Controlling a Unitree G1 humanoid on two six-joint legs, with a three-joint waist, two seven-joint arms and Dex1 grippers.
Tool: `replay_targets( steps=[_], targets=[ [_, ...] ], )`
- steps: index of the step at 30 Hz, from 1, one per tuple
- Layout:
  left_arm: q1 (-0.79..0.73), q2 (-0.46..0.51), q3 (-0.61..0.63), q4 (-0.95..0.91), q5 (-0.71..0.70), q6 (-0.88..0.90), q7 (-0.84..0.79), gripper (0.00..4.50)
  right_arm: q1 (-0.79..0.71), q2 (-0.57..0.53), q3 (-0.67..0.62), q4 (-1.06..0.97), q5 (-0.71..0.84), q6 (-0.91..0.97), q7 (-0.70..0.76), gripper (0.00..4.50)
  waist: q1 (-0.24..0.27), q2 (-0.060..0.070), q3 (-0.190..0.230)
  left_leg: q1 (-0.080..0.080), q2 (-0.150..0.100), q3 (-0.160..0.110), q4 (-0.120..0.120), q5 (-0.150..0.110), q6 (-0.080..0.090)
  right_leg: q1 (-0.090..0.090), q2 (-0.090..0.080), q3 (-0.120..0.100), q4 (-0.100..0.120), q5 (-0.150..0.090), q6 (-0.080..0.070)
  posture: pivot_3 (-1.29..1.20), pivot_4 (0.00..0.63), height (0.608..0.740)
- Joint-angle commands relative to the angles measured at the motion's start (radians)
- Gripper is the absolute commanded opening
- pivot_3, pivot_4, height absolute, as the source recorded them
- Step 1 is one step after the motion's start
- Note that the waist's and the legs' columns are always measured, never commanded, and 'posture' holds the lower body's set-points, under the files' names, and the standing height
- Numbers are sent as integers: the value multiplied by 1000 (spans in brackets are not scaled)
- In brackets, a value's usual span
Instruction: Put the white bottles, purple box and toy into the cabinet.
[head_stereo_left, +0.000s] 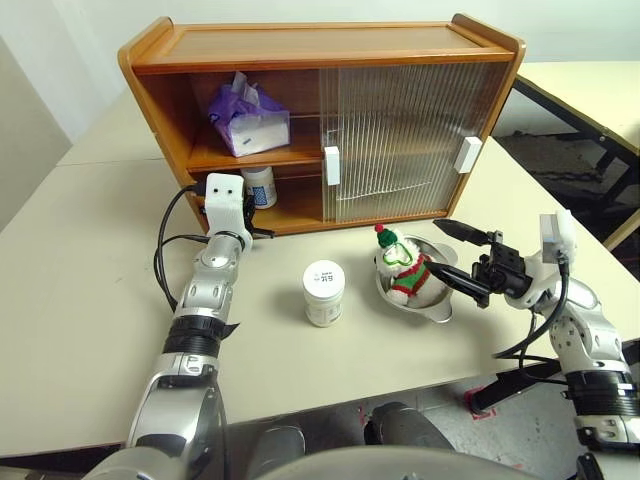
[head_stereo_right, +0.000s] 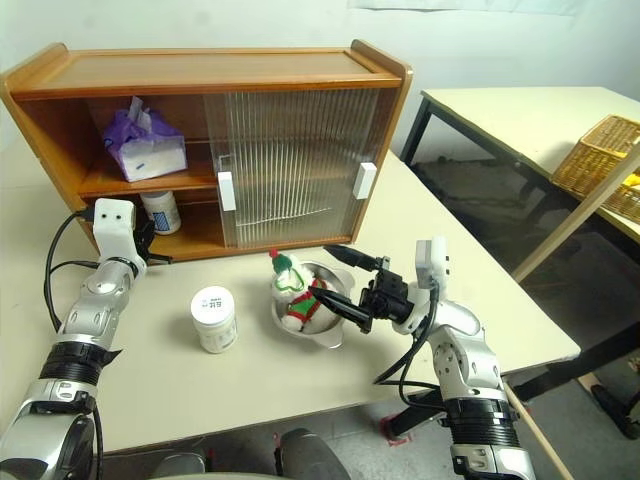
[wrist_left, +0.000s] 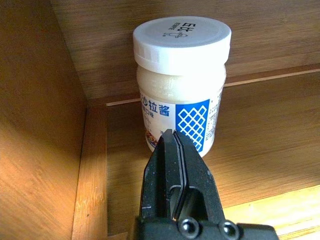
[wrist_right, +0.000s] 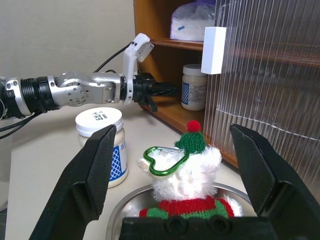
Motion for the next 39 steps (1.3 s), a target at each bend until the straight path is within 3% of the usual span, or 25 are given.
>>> replay_targets(
  steps=[1, 17, 39],
  targets=[
    [14, 42, 7, 16, 32, -7, 13, 29, 1, -9, -1, 3, -12, -5, 6, 4500, 0, 0, 0, 0, 0, 0, 0, 0, 0, 0, 0, 0, 0, 1, -1, -122, 0, 740],
    [31, 84, -36, -3, 119, -53, 23, 29, -18, 7, 18, 47, -26, -28, 26, 4500, -4, 0, 0, -1, 0, 0, -5, 0, -1, -3, 0, 0, 0, 0, -4, -112, 0, 740],
    [-13, 149, -191, 35, 305, -140, -1, 29, -19, 15, 11, 109, -38, -78, 59, 4500, 21, -3, 2, -4, 0, 0, -4, 1, -2, -3, 0, 0, 0, 0, -3, -136, 0, 740]
  ],
)
